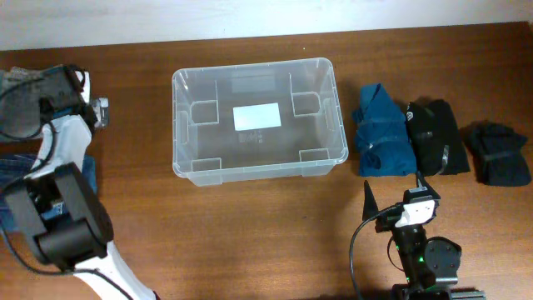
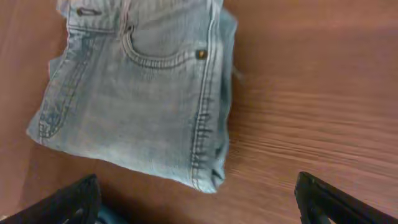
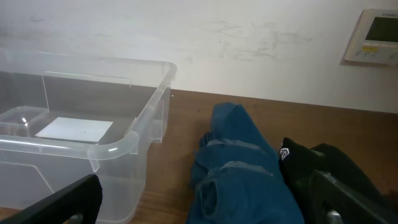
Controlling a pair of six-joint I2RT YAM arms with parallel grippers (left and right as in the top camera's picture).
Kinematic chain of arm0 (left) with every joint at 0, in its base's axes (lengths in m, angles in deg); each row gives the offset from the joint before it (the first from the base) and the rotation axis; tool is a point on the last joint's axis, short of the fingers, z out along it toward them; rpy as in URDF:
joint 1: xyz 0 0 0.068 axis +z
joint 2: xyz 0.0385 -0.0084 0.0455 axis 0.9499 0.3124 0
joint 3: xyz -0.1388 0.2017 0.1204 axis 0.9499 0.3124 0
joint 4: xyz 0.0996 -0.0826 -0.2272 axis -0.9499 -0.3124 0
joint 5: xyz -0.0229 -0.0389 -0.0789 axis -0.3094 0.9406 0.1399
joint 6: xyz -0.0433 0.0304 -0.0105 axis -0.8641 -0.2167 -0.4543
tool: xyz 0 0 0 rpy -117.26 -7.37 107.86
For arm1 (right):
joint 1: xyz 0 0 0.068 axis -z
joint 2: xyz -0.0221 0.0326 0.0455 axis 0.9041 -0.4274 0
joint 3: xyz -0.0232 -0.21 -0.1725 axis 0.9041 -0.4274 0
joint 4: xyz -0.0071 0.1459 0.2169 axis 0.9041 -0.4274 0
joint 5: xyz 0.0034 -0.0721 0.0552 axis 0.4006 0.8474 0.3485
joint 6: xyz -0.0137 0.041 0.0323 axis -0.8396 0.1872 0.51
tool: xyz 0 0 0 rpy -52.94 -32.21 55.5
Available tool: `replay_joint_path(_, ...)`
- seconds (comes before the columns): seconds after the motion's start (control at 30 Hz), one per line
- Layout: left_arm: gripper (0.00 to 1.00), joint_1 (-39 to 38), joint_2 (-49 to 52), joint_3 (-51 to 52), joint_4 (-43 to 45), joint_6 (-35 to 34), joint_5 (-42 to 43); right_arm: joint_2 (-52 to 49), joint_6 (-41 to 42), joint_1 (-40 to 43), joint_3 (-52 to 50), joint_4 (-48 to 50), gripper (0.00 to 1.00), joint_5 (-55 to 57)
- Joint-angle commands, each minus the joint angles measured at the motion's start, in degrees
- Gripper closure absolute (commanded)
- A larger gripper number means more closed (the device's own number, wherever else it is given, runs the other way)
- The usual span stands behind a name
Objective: Pack container
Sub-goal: 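Reach the left gripper to the folded light-blue jeans and grasp them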
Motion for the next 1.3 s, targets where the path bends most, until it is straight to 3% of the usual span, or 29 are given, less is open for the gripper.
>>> replay_joint_path(0.0,0.01,-0.2,3.2,-0.4,2.3,6.0,-7.1,0.3,0.5,0.4,-0.5,-0.1,0.02,0.5)
replay_joint_path(0.4,0.01,-0.2,11.8,-0.4,14.0,13.5,-10.9,0.3,0.5,0.4,-0.5,-0.1,0.02,0.5)
replay_joint_path(0.8,0.02,1.4,18.1,-0.4,24.5,13.7,-14.9,0.3,0.5,0.4,-0.5,-0.1,0.02,0.5)
replay_joint_path(0.83,0.05,1.3,18.5,-0.4,25.2,13.6,-14.9,0.3,0.5,0.4,-0.5,-0.1,0.01,0.5)
replay_joint_path(0.87,0.19,1.3,18.8,-0.4,25.2,13.6,-14.9,0.3,0.5,0.4,-0.5,-0.1,0.02,0.5)
replay_joint_path(0.93,0.61,1.2,19.6,-0.4,24.6,13.4,-14.9,0.3,0.5,0.4,-0.5,-0.1,0.02,0.5)
replay_joint_path(0.97,0.74,1.2,19.6,-0.4,23.9,13.1,-14.9,0.3,0.5,0.4,-0.5,-0.1,0.01,0.5)
replay_joint_path(1.03,0.89,1.2,19.7,-0.4,22.7,11.0,-15.4,0.3,0.5,0.4,-0.5,-0.1,0.02,0.5)
replay_joint_path(1.13,0.96,1.3,19.6,-0.4,22.6,5.9,-18.7,0.3,0.5,0.4,-0.5,-0.1,0.02,0.5)
replay_joint_path(1.27,1.00,-0.2,19.6,-3.5,18.9,5.3,-24.5,0.3,0.5,0.4,-0.5,-0.1,0.02,0.5)
